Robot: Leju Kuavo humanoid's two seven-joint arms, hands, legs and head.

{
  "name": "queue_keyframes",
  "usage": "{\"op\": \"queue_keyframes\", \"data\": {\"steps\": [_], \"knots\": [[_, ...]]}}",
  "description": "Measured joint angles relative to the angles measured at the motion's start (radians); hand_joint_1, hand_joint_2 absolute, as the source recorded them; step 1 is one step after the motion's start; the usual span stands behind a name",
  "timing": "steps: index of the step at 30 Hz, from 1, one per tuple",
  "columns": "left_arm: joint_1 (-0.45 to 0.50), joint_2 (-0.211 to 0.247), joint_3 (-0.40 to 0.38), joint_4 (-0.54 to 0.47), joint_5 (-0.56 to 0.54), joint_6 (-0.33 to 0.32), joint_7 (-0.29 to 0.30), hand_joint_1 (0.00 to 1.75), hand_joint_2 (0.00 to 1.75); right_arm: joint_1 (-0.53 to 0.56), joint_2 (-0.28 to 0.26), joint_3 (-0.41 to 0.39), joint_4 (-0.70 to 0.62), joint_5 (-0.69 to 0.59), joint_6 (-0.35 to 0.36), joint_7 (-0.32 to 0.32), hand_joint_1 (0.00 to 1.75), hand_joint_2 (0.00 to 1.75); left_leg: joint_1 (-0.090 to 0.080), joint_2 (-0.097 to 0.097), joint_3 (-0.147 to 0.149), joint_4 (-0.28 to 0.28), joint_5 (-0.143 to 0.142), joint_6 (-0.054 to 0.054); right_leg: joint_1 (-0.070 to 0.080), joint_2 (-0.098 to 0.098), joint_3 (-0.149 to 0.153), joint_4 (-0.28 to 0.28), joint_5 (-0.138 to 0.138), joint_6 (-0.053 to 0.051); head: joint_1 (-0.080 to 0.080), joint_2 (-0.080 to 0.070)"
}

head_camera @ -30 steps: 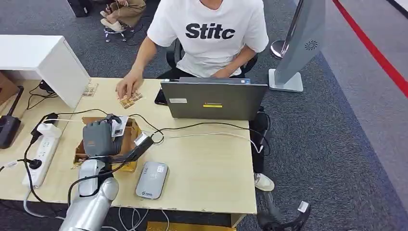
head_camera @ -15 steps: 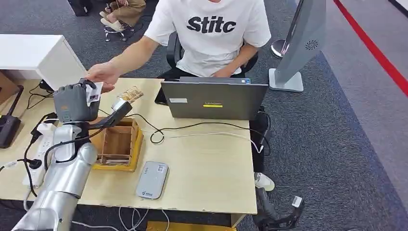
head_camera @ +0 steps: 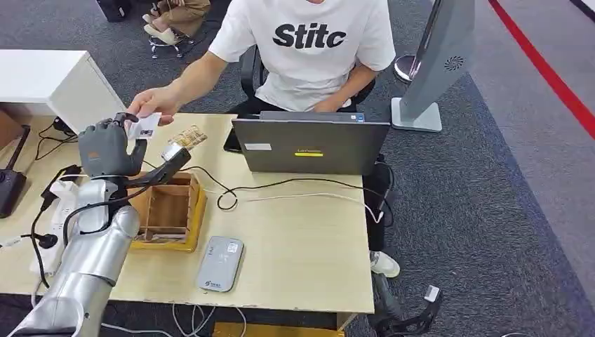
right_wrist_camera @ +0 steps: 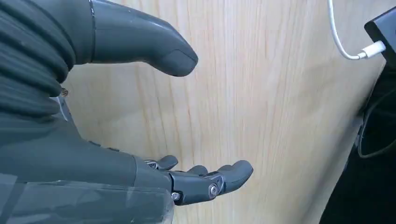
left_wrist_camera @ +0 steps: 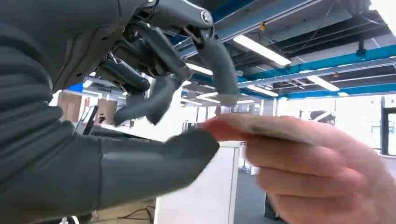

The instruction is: Pass the card to the sensor for recognition and then transmit it.

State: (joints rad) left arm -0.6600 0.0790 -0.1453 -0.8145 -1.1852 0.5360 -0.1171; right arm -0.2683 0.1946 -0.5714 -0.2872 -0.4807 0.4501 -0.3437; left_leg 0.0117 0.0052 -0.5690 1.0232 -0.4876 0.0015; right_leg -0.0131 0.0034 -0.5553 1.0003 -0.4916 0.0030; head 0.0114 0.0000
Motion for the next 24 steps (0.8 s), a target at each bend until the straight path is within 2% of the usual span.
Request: {"op": "queue_keyframes", "data": {"steps": [17, 20, 24], "knots": [[0.003, 0.0, 0.0, 0.0, -0.005, 0.005, -0.002, 0.0, 1.75, 0.0, 0.0, 0.001, 0.001, -0.002, 0.0, -0.003, 0.0, 1.75, 0.0, 0.0, -0.001, 0.0, 0.001, -0.001, 0.0, 0.0, 0.0, 0.001, 0.001, -0.001, 0.0, 0.0], [0.05, -0.001, 0.0, -0.035, -0.033, -0.001, -0.011, 0.0, 1.75, 0.002, 0.0, 0.001, 0.001, -0.019, 0.003, -0.008, 0.0, 1.75, 0.0, 0.001, -0.001, 0.0, 0.001, -0.001, 0.0, 0.0, -0.001, 0.001, 0.001, -0.001, 0.0, 0.0], [0.153, 0.002, -0.015, -0.148, -0.082, -0.034, -0.013, 0.0, 1.75, 0.012, -0.001, 0.001, 0.001, -0.038, 0.013, -0.024, 0.0, 1.75, 0.0, 0.001, -0.001, 0.0, 0.0, 0.0, 0.0, 0.0, -0.001, 0.001, 0.001, -0.001, 0.0, 0.0]]}}
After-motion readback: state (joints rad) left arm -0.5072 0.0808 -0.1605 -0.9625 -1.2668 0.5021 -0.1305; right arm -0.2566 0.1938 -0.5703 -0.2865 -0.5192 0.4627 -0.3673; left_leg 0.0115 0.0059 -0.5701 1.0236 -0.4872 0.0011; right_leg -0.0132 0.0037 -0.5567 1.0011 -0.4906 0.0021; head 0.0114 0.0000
